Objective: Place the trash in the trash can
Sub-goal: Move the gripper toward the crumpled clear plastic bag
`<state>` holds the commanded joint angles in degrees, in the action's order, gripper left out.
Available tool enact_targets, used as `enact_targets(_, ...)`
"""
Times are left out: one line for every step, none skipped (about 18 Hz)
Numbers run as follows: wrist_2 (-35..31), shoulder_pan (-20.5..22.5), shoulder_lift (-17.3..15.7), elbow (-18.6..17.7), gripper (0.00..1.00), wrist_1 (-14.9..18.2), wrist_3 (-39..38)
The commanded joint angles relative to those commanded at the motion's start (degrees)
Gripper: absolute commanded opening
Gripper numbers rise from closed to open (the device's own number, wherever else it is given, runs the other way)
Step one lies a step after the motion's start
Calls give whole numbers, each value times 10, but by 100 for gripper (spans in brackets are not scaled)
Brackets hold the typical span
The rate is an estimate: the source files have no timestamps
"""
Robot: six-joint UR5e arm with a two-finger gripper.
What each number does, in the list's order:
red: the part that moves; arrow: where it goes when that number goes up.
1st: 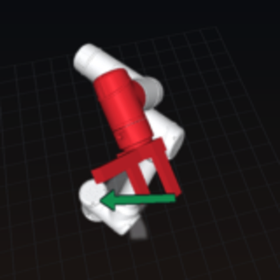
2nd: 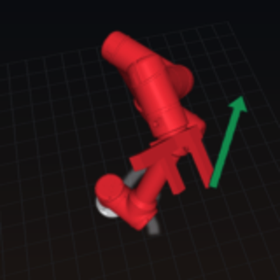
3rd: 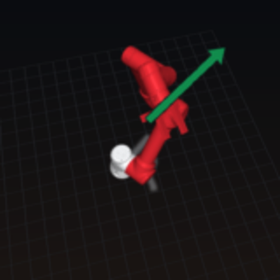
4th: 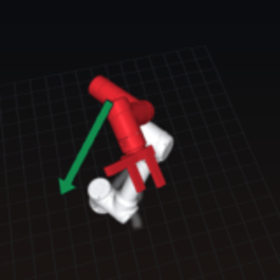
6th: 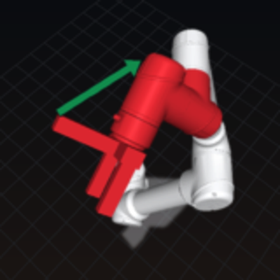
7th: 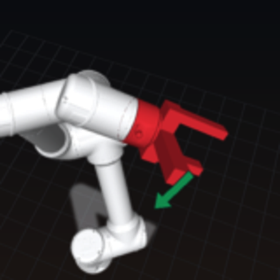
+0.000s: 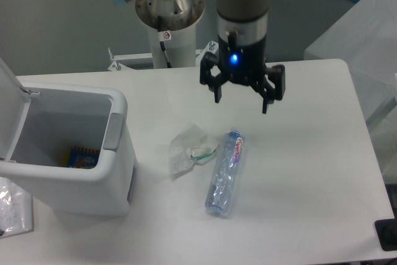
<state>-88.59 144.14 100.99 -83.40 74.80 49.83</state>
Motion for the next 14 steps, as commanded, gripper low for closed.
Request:
enact_targets(-2,-1,-1,-3,100,-1,0)
enact_targets(-5,-1,-3,-10,100,-1,0)
enact_targets(-7,-2,-7,-16,100,0,0)
enact_targets(-7,-2,-8,-16,100,-1,-2)
enact_targets(-6,-3,-7,-16,100,-5,0)
enact_targets(-6,-3,-4,-18,100,-9,1)
enact_targets(-6,-4,-2,-25,100,-17,0)
enact_targets(-4,-4,-2,-37,100,-30,0)
enact_targets(-3,-4,-3,-52,100,-50,1)
enact_targets(-1,-4,-7,-68,100,-72,0)
enact_targets(0,-3,-8,-80,100,-86,0)
enact_targets(1,-3,-8,-90,100,-92,0)
enact_targets(2,-3,-10,-98,100,-93,-2)
enact_targets(1,-4,-11,-106,100,-95,-1)
